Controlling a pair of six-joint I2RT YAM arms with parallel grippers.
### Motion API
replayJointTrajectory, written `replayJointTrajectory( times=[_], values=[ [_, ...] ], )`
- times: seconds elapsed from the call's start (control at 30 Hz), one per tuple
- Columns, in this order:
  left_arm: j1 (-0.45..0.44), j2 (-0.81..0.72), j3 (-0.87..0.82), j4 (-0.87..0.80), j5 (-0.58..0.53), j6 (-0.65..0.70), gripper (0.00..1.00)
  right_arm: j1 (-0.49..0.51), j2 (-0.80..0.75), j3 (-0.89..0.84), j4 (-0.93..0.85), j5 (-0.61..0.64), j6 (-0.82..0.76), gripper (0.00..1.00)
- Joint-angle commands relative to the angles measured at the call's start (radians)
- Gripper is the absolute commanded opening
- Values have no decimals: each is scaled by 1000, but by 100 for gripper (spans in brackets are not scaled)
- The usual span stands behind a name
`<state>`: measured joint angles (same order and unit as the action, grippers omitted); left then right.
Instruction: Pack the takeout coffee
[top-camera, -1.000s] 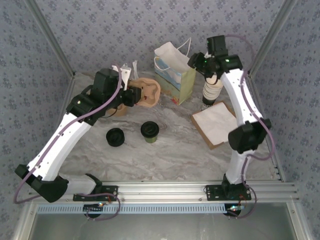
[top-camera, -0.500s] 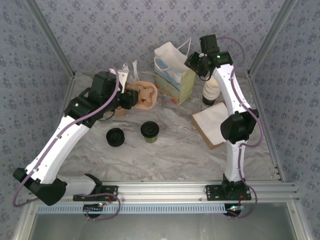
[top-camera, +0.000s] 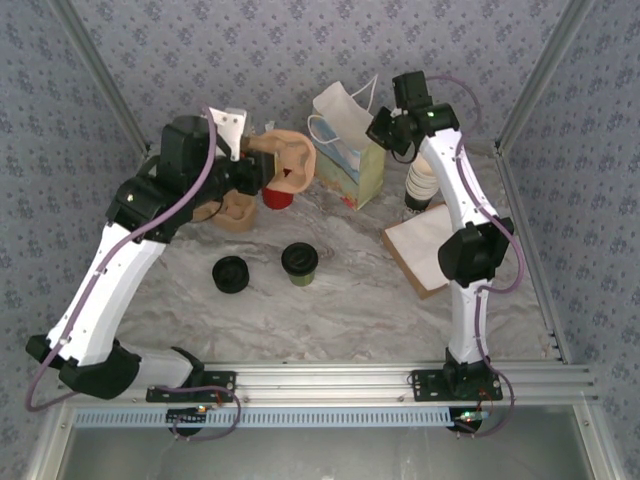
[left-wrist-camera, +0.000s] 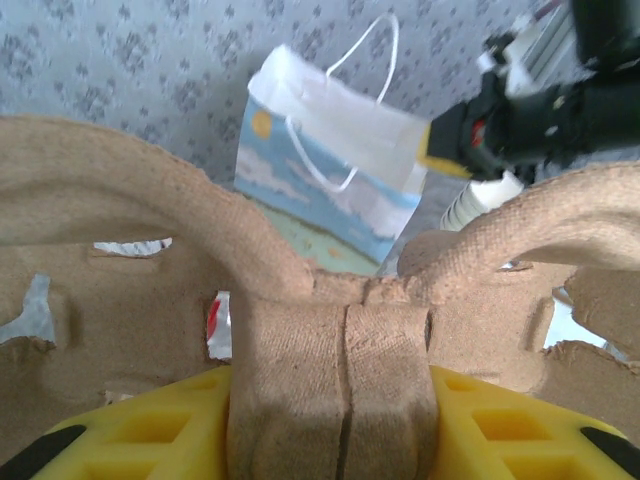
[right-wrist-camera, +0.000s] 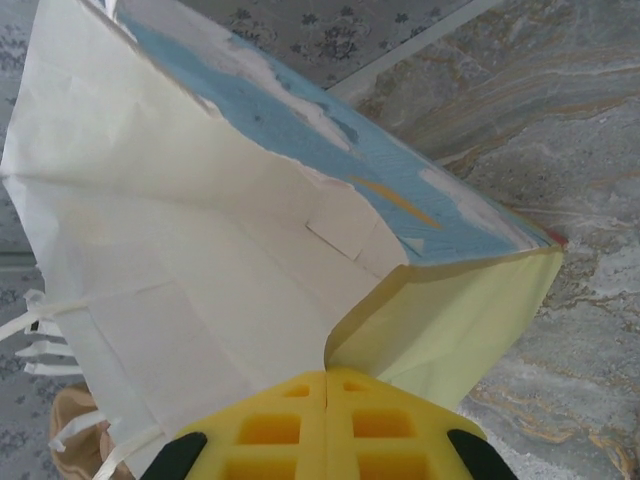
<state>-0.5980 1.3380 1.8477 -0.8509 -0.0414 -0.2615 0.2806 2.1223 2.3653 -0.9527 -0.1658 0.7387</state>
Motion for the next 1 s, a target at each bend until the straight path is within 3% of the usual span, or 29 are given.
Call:
replayJointTrajectory(
  times=[0.0, 0.37, 0.63, 0.77, 0.9, 0.97],
  values=[
    [-21, 53, 111, -56, 23, 39, 45, 15, -55, 3, -66, -27, -31, 3],
    [-74, 239, 404, -178, 33, 69, 45, 46, -285, -277, -15, -127, -24, 2],
    [-90, 404, 631, -327, 64, 82, 45, 78, -457, -473, 19, -120, -12, 2],
    [-100, 561, 869, -487, 64, 62, 44, 82, -531, -562, 44, -101, 0, 2],
    [-114, 797, 1306, -707, 83, 29, 44, 89, -592, -649, 55, -92, 6, 2],
    [-119, 804, 1292, -700, 91, 10, 44, 92, -626, -695, 67, -85, 13, 2]
  ],
)
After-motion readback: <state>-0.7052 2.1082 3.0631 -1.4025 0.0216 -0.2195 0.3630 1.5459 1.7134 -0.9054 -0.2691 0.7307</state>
